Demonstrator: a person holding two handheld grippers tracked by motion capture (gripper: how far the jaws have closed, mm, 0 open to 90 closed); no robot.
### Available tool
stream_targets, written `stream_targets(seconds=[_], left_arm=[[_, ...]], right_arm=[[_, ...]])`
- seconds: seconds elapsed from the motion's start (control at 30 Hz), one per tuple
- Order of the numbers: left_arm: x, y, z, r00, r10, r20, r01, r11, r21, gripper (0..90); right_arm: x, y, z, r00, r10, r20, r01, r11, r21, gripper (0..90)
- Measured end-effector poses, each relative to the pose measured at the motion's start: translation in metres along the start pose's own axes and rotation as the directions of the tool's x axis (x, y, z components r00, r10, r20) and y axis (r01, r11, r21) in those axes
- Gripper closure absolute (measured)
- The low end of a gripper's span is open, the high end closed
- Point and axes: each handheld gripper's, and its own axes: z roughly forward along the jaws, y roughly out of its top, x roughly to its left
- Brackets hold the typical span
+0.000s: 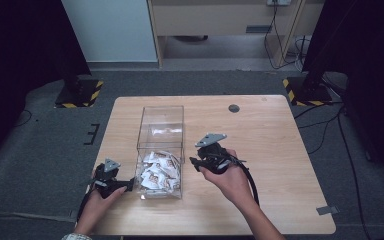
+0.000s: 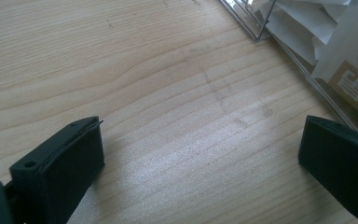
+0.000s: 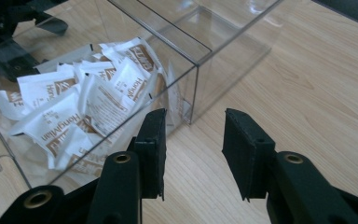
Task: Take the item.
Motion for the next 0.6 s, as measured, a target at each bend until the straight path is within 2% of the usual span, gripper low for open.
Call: stream_targets(seconds=[0.37,0.6], left_arm=[[0.000,0.000,0.000,1.0000,0.000,0.000,0.000,1.0000,0.000,0.0],[0.000,0.000,0.000,1.0000,0.000,0.000,0.000,1.0000,0.000,0.0]], right_arm=[[0.018,0.012,0.005,0.9985,-0.045,-0.029,0.045,0.999,-0.009,66.0],[0.029,0.017,0.012,0.9970,-0.053,-0.056,0.052,0.999,-0.016,69.0]])
